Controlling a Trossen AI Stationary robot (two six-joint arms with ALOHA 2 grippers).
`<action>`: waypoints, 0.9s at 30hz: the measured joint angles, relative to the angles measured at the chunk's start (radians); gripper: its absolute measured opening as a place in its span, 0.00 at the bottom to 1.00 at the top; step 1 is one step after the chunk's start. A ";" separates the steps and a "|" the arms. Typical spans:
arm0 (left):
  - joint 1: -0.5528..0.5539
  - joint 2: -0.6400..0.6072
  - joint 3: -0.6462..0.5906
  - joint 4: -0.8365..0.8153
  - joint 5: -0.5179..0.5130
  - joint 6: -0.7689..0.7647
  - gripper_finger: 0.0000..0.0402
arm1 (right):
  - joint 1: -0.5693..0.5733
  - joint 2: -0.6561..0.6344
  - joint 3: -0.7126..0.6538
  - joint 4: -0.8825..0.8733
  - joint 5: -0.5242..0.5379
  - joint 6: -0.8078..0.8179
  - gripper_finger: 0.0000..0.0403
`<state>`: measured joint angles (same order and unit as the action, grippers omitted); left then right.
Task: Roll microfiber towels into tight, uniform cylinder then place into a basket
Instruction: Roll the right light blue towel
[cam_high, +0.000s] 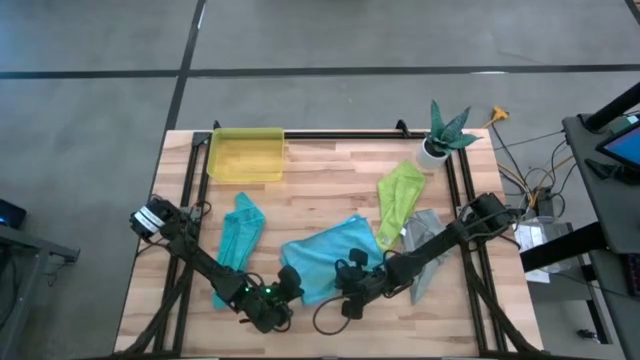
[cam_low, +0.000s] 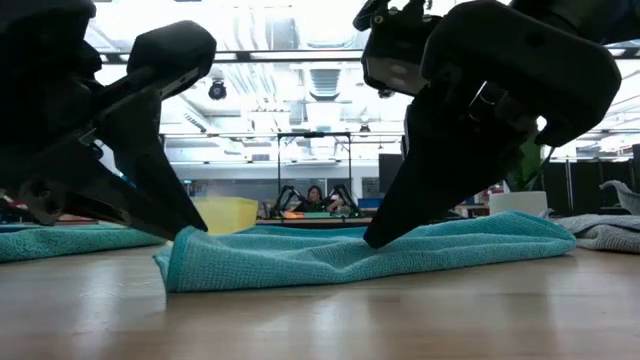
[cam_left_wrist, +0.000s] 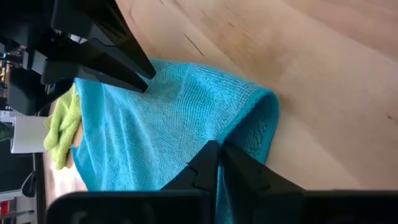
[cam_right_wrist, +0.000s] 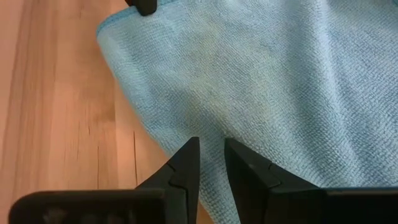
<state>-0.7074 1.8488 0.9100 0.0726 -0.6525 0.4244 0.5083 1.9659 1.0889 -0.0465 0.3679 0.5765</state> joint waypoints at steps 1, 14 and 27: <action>0.000 0.000 0.000 0.004 0.000 0.000 0.01 | 0.000 0.000 0.000 -0.001 0.000 0.000 0.18; -0.074 -0.002 0.021 -0.004 -0.009 0.000 0.00 | 0.000 0.000 0.000 -0.034 0.001 0.000 0.17; -0.073 -0.002 0.021 -0.005 0.127 -0.053 0.00 | 0.000 0.000 0.000 -0.032 -0.001 0.000 0.18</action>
<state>-0.7803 1.8469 0.9306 0.0678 -0.5254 0.3713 0.5083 1.9659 1.0893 -0.0788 0.3665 0.5766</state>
